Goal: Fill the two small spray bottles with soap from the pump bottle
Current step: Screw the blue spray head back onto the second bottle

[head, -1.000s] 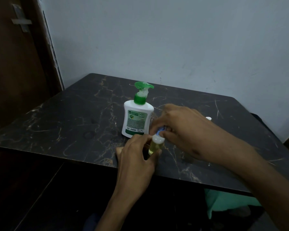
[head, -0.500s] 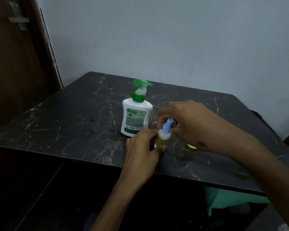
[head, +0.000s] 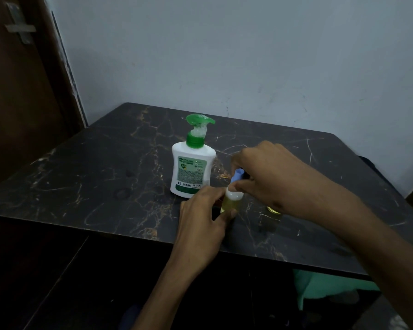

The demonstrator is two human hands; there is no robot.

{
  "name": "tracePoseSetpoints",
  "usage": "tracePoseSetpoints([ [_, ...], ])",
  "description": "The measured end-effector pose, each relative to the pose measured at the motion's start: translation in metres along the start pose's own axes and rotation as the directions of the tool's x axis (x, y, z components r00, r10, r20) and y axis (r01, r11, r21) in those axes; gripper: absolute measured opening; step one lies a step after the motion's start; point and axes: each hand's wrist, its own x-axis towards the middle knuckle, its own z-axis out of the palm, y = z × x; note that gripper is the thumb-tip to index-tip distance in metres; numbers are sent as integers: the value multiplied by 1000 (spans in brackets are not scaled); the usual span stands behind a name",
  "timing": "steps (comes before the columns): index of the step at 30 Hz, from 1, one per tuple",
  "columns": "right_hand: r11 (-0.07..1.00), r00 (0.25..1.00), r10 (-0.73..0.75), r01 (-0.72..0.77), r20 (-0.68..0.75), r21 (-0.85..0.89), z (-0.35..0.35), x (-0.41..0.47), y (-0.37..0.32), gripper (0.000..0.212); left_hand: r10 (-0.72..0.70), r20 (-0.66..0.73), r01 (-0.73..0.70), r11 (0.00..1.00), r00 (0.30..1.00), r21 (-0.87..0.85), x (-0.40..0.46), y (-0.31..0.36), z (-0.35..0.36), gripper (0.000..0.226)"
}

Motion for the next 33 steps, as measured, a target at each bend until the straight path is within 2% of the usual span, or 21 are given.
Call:
tracePoseSetpoints([
  [5, 999, 998, -34, 33, 48, 22, -8, -3, -2, 8, -11, -15, 11, 1000, 1000, -3, -1, -3, 2, 31],
  [10, 996, 991, -93, 94, 93, -7, -12, -4, 0, 33, -8, -13, 8, 1000, 1000, 5, -1, -4, 2, 32],
  [12, 993, 989, -114, 114, 98, 4, -11, -3, 2, 35, -3, -8, 3, 1000, 1000, 5, -1, -4, 2, 31],
  [25, 993, 993, -98, 93, 63, 73, 0, 4, 5, 10, 4, 1, -4, 1000, 1000, 23, -2, -5, 2, 32],
  [27, 995, 995, -82, 79, 57, 56, 2, 4, 5, 15, 12, -6, -12, 1000, 1000, 24, -2, -4, 3, 32],
  [31, 997, 1000, -14, 15, 25, -78, 5, 4, 3, 46, 24, -15, -23, 999, 1000, 40, -2, -4, 4, 29],
  [33, 987, 1000, 11, -10, 8, -158, 5, 3, 1, 53, 18, -14, -17, 999, 1000, 36, -3, -5, 4, 31],
])
